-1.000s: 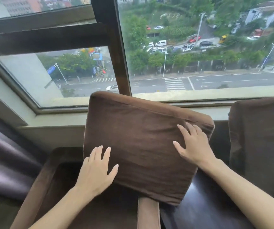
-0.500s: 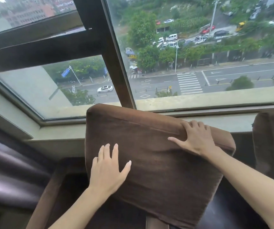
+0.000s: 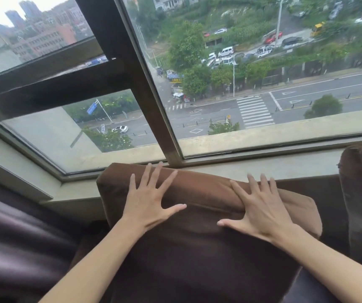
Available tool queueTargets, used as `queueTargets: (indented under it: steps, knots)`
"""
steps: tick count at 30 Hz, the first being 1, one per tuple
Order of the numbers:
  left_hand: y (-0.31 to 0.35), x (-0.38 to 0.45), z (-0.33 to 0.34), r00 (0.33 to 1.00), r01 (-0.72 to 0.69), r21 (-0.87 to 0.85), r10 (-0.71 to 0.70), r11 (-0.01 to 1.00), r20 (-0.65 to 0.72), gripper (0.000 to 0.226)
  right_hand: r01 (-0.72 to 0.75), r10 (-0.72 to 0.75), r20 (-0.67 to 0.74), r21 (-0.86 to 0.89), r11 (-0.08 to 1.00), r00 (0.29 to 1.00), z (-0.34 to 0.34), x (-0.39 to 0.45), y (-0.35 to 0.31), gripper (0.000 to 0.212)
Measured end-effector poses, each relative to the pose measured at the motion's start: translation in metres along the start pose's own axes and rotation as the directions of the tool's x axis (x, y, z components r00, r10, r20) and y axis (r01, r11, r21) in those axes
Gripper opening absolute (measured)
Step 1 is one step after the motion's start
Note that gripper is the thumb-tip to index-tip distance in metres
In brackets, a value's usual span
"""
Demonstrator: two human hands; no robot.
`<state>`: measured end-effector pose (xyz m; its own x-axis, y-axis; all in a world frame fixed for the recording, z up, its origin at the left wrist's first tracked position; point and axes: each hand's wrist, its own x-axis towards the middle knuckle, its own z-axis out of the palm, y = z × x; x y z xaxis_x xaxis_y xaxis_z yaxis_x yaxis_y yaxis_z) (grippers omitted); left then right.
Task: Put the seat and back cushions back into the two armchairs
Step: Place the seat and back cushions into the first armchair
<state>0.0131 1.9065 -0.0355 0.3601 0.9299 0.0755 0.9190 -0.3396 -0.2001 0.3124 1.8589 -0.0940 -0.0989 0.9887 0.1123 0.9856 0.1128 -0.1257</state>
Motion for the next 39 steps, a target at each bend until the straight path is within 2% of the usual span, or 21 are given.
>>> queueTargets:
  steps: [3, 9, 12, 16, 20, 27, 32, 39]
  knots:
    - [-0.011, -0.003, -0.005, 0.990, -0.095, 0.018, 0.092, 0.995, 0.106, 0.096, 0.010, -0.010, 0.004, -0.002, 1.000, 1.000, -0.007, -0.018, 0.011, 0.118]
    - [-0.007, -0.013, -0.028, 0.984, -0.158, 0.095, 0.149, 0.983, 0.096, 0.099, 0.039, -0.039, -0.060, -0.002, 0.999, 0.997, -0.012, -0.058, 0.019, 0.108]
    - [-0.012, -0.020, -0.034, 0.966, -0.200, 0.081, 0.183, 0.976, 0.185, 0.108, 0.053, -0.050, -0.083, 0.035, 0.998, 0.995, -0.014, -0.076, 0.012, 0.105]
    - [-0.021, -0.047, -0.027, 0.973, -0.215, 0.046, 0.210, 0.976, 0.092, 0.100, 0.081, -0.076, -0.090, 0.061, 0.995, 0.993, -0.022, -0.090, -0.002, 0.100]
    - [-0.048, -0.073, -0.037, 0.986, -0.164, 0.014, 0.164, 0.986, -0.017, 0.092, 0.117, -0.105, -0.116, 0.108, 0.987, 0.988, -0.044, -0.090, -0.030, 0.094]
    - [-0.120, -0.162, -0.060, 0.998, -0.013, -0.021, 0.012, 1.000, -0.068, 0.093, 0.244, -0.217, -0.216, 0.104, 0.964, 0.952, -0.089, -0.093, -0.125, 0.088]
    - [-0.186, -0.238, -0.060, 0.993, 0.052, -0.041, -0.056, 0.998, -0.104, 0.093, 0.290, -0.267, -0.220, 0.077, 0.954, 0.938, -0.098, -0.112, -0.215, 0.086]
    - [-0.282, -0.329, -0.021, 0.979, 0.023, -0.096, -0.042, 0.995, -0.200, 0.090, 0.274, -0.260, -0.210, 0.041, 0.961, 0.942, -0.085, -0.153, -0.342, 0.084]
